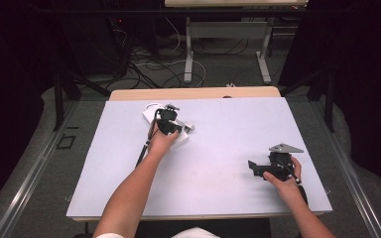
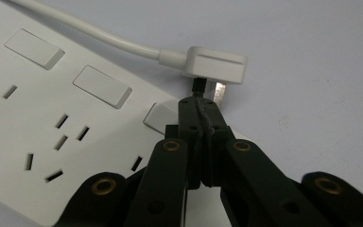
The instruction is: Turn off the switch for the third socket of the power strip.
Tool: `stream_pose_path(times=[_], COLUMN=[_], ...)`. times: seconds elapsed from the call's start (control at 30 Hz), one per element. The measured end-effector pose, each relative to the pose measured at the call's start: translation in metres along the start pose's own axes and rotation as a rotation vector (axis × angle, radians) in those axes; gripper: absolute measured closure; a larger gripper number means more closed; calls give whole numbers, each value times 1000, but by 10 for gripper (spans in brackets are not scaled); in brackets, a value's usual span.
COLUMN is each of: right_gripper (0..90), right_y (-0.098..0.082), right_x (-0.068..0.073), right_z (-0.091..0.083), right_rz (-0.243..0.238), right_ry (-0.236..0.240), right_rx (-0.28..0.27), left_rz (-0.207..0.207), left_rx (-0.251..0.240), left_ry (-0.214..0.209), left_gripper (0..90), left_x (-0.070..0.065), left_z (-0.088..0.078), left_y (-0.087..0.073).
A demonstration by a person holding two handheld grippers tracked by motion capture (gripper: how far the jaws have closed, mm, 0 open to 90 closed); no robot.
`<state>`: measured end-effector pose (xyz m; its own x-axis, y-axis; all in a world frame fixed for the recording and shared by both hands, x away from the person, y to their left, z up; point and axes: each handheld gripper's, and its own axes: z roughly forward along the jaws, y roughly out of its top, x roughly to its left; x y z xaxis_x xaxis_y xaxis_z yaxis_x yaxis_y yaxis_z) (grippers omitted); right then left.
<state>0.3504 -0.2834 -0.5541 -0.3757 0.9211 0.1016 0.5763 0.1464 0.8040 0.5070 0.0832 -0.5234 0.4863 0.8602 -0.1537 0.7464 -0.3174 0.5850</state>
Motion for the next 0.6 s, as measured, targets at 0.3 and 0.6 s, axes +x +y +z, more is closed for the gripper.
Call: stream_pose_path(times=[0.3,0.6], right_gripper=[12,12], right_y=[0,0], right_x=[-1,-2], right_z=[0,0], right_rz=[-6,-11], right_ry=[-2,-2], right_rx=[-4,-5], left_rz=[-6,-25], left_rx=[5,7], left_ry=[5,4], left_gripper=[900,891], left_x=[0,0], left_z=[-1,-1], left_y=[0,1])
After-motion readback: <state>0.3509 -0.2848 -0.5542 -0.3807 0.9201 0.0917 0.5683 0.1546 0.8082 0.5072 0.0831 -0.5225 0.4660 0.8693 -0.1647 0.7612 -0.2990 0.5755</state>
